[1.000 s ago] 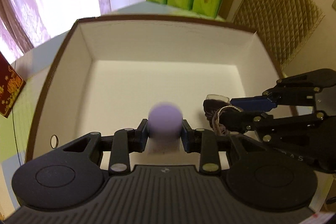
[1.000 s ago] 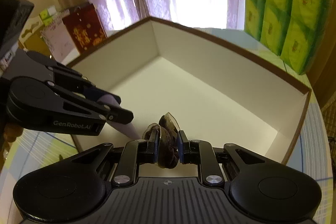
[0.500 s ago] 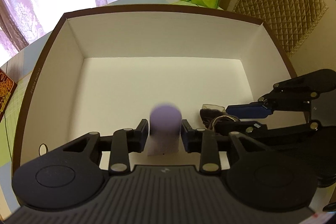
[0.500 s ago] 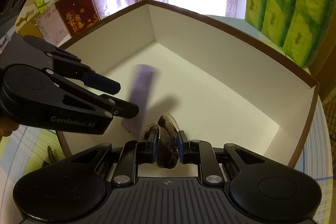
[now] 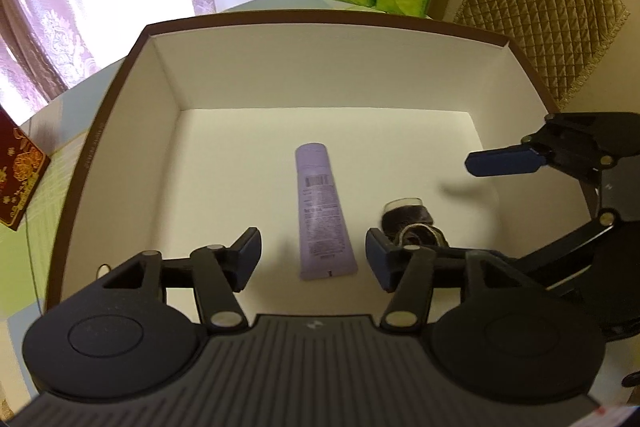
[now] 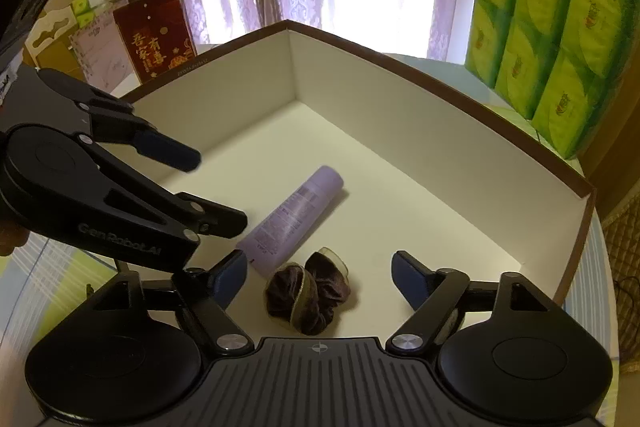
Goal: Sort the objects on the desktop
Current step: 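Open the left gripper dropping the tube while the right gripper releases the scrunchie, then withdraw both grippers from the box back toward the remaining items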
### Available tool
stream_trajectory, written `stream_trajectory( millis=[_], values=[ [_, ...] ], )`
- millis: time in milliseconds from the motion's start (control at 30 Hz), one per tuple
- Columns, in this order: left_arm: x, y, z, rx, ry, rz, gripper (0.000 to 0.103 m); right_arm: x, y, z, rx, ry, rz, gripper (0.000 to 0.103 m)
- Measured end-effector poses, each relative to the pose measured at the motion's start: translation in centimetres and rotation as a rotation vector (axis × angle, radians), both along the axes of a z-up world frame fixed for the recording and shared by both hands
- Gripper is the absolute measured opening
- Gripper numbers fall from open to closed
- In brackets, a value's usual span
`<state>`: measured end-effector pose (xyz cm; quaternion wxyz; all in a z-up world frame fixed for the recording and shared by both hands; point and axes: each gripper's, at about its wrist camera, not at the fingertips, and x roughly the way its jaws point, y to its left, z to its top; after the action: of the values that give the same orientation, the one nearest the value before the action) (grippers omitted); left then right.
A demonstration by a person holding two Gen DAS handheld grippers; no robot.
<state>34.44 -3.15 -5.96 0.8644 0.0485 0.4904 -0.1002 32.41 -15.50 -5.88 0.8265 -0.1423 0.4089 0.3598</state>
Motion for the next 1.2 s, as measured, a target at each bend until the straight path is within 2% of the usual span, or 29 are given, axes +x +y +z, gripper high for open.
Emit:
stream_trajectory(
  millis=[133,367,567,900,1200],
  values=[
    [-0.5,0.2,0.3,0.025,-0.020,0.003,0.068,-0.5,-0.3,0.1,0.002,-0.003,-0.006,0.086],
    [-1.4,0.3,1.2,0.038,-0.047,0.006,0.080,-1.4,-1.1,1.1,0.015,-0.027,-0.014,0.093],
    [-3.4,0.9,3.2,0.041,-0.108,0.026,0.083,-2.9,-2.5,3.2,0.073,-0.048,-0.030,0.095],
    [-9.0,3.4,6.9,0.000,-0.203,0.085,0.086,-6.4,-4.7,6.3,0.167,-0.064,-0.069,0.095],
    [-15.0,5.6,8.0,-0.010,-0.234,0.154,0.086,-10.7,-6.9,8.7,0.257,-0.063,-0.077,0.095]
  ],
)
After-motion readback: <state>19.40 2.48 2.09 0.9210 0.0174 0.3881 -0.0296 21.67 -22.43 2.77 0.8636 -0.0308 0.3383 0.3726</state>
